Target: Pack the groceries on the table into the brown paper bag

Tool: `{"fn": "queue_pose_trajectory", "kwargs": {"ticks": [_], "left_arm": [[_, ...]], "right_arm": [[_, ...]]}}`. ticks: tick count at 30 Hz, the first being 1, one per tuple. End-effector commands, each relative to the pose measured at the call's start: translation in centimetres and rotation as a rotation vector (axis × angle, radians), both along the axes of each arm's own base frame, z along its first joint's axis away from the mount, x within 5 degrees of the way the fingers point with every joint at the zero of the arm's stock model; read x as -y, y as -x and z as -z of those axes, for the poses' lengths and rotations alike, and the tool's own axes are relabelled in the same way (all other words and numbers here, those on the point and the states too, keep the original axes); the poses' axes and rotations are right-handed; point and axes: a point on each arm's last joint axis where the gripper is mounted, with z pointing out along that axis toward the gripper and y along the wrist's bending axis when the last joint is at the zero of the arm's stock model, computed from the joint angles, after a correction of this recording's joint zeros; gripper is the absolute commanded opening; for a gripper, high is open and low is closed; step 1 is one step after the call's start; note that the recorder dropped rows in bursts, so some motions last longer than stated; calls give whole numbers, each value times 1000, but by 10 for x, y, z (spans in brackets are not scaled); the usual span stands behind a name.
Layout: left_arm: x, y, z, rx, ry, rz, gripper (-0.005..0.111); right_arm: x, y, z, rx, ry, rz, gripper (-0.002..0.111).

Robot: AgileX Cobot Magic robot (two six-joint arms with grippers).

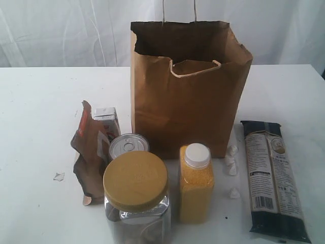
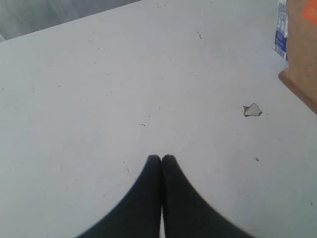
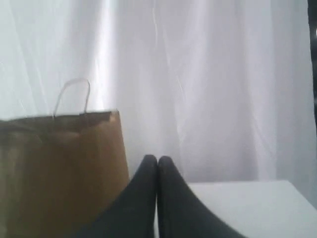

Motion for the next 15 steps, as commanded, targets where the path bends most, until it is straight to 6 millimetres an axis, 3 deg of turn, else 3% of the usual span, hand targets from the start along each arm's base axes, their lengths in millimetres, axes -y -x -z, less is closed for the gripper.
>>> {"fn": "queue_pose_trajectory", "kwargs": {"ticks": [1,4,7,8,11,12,15], "left_arm": [[0,0,1,2,3,-4,0],[0,0,1,2,3,-4,0],[0,0,1,2,3,-4,0],[0,0,1,2,3,-4,0],[0,0,1,2,3,-4,0],[0,0,1,2,3,-4,0],[0,0,1,2,3,-4,0]], "right_arm": [[-2,4,-10,121,-36,-32,0],[-3,6,-15,168,-79,-61,0],[1,12,-29,275,-395,-168,0],[2,16,-39,308,-412,-170,0],[3,29,-100,473,-294,-134,0],[2,28,-135,552,-214,-97,0],[1,18,-210,730,-86,-27,0]]}}
